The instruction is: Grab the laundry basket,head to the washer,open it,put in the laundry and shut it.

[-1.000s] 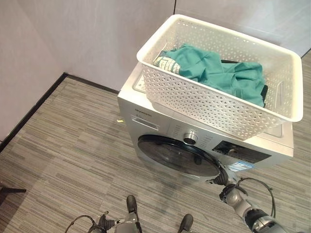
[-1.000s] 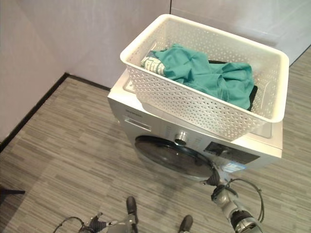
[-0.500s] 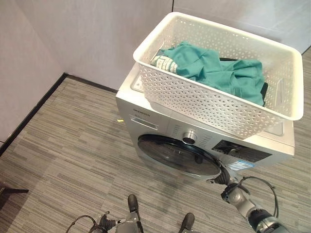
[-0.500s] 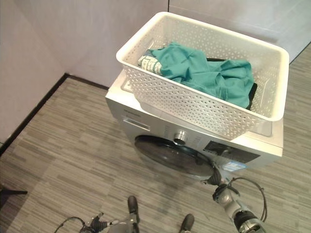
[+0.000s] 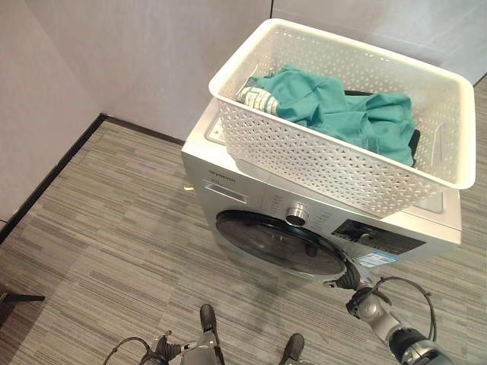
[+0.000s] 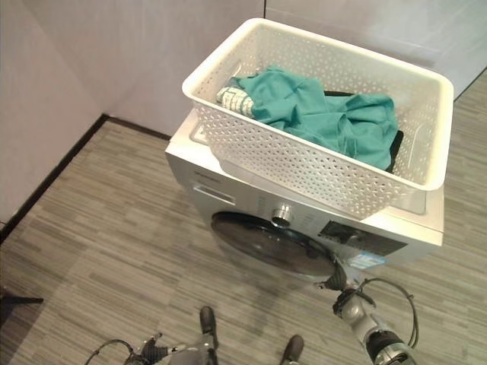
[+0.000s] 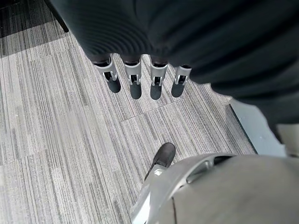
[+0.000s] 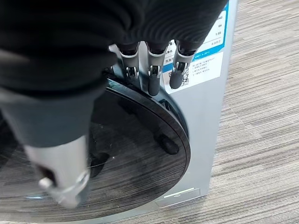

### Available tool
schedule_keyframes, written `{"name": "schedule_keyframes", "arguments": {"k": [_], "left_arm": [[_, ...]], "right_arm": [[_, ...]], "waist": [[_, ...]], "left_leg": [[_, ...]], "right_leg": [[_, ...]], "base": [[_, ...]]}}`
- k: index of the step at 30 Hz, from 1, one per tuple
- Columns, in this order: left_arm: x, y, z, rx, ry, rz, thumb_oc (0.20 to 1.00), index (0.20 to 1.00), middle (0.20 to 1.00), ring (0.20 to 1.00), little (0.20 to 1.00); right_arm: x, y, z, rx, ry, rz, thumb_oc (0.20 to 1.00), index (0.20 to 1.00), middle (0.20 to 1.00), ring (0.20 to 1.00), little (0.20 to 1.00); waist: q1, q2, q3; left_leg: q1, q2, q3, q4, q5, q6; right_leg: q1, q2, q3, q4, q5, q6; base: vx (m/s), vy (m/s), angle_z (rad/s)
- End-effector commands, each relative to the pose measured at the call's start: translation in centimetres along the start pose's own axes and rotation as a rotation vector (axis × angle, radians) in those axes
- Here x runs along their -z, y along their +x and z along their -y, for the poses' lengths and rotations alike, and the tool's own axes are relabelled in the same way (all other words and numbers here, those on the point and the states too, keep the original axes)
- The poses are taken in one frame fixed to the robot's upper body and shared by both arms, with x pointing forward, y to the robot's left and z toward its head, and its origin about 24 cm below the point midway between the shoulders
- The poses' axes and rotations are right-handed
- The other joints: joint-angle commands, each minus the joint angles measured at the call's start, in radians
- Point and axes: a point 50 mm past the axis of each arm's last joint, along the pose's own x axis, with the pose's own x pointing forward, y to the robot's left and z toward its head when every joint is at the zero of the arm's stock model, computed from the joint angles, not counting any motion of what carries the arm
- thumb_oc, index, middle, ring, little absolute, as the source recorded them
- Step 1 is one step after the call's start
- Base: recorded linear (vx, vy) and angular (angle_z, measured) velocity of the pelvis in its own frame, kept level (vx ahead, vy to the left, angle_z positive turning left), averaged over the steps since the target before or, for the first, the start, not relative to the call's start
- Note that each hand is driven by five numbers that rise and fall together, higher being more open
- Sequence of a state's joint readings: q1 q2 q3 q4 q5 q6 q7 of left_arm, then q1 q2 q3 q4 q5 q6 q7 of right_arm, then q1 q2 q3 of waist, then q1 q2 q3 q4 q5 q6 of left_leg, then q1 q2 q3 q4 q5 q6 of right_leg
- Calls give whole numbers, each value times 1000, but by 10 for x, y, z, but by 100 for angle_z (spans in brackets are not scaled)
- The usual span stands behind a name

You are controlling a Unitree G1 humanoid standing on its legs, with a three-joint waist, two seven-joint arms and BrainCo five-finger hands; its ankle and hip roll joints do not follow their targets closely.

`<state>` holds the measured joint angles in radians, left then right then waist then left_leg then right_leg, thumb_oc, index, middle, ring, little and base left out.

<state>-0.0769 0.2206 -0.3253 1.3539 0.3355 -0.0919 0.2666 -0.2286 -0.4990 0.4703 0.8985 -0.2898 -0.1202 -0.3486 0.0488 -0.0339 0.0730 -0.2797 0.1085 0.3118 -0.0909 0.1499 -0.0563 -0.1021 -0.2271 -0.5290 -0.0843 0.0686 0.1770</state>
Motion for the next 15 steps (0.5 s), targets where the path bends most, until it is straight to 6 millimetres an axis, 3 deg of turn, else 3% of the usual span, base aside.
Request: {"name": "schedule_keyframes", "arguments": {"k": [1,2,3,4,5,15], "left_arm": [[10,-6,19,67,118,-19,1000,1000,1000,1000,1000],[10,-7,20,67,121,-17,1000,1000,1000,1000,1000],[10,-7,19,67,120,-17,1000,1000,1000,1000,1000],[10,-7,19,68,120,-17,1000,1000,1000,1000,1000],[10,-6,19,68,120,-18,1000,1000,1000,1000,1000],[12,-7,18,64,105,-28,1000,1000,1000,1000,1000]], "right_arm": [[-113,28,35,128,79,396,931,931,931,931,931],[-112,29,35,127,80,391,903,903,903,903,903],[-112,29,34,120,78,385,677,677,677,677,677],[-112,30,33,112,71,381,310,310,310,310,310],[-111,30,33,112,70,379,200,200,200,200,200],[-118,32,34,117,101,384,200,200,200,200,200]], "waist": [[102,-73,21],[102,-75,21],[104,-75,21],[107,-76,20],[107,-76,20],[114,-82,22]], "left_leg": [[58,16,-23,4,-80,-48],[59,15,-24,4,-80,-48],[59,14,-25,4,-80,-48],[59,14,-25,4,-80,-47],[59,14,-26,4,-80,-47],[54,15,-33,4,-79,-47]], "right_leg": [[-7,-95,24,-3,155,81],[-6,-95,24,-3,155,81],[-5,-94,23,-3,155,81],[-5,-93,21,-3,154,80],[-5,-93,21,-3,153,80],[-5,-89,17,-3,152,79]], "base": [[0,0,0],[0,0,0],[0,0,0],[0,0,0],[0,0,0],[0,0,0]]}}
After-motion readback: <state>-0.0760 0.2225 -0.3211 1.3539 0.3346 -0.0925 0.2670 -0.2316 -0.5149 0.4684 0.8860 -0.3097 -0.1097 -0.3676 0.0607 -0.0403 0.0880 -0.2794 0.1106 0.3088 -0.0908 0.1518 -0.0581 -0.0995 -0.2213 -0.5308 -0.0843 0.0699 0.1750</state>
